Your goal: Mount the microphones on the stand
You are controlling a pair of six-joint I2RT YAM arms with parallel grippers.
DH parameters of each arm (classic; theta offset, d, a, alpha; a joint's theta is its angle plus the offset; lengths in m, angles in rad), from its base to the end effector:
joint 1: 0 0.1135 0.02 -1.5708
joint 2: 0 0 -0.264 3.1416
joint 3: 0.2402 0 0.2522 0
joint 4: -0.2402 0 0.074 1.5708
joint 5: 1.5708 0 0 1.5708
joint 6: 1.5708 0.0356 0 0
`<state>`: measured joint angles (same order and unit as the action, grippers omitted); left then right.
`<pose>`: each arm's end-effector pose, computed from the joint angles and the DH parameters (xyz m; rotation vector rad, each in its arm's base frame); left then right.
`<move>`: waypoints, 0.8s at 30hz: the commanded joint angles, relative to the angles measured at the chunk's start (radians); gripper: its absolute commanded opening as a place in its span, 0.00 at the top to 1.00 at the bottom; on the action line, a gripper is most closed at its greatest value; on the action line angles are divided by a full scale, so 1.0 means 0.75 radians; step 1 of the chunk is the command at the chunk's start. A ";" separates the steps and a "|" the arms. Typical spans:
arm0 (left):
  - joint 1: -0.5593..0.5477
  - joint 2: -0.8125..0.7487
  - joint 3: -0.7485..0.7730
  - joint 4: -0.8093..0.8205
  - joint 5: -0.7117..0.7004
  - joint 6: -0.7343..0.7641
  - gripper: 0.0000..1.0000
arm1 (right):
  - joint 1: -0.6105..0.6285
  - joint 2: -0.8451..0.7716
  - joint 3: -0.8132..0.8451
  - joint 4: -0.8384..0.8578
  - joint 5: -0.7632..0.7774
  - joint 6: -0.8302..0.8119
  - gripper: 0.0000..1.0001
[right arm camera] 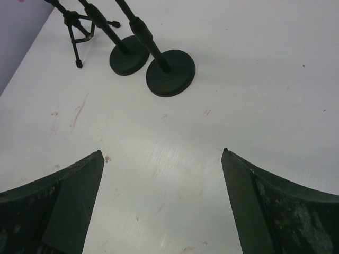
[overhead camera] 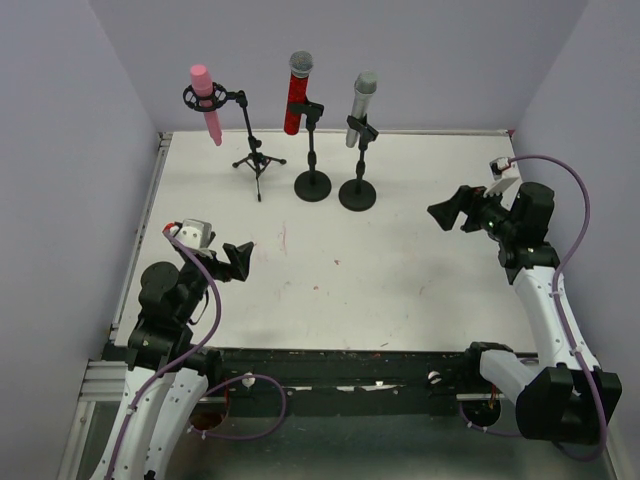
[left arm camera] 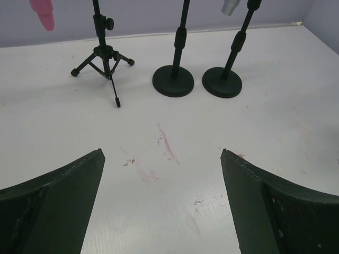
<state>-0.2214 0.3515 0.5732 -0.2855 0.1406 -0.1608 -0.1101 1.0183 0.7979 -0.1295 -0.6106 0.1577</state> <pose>0.1032 -0.0284 0.3098 0.1586 1.6419 -0.4071 0.2314 -0.0050 0.3078 -0.1578 1.8952 0.6160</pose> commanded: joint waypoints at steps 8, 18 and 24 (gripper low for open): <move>0.009 -0.023 -0.014 0.027 0.040 0.002 0.01 | -0.017 -0.010 0.035 -0.020 0.039 0.017 0.00; 0.009 -0.023 -0.014 0.025 0.040 0.002 0.01 | -0.019 -0.020 0.039 -0.018 0.041 0.021 0.00; 0.009 -0.019 -0.018 0.029 0.036 0.002 0.01 | -0.021 -0.016 0.039 -0.020 0.039 0.021 0.00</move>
<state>-0.2214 0.3424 0.5732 -0.2852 0.1478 -0.1612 -0.1181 1.0164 0.7979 -0.1295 -0.5926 0.1654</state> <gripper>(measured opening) 0.988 0.997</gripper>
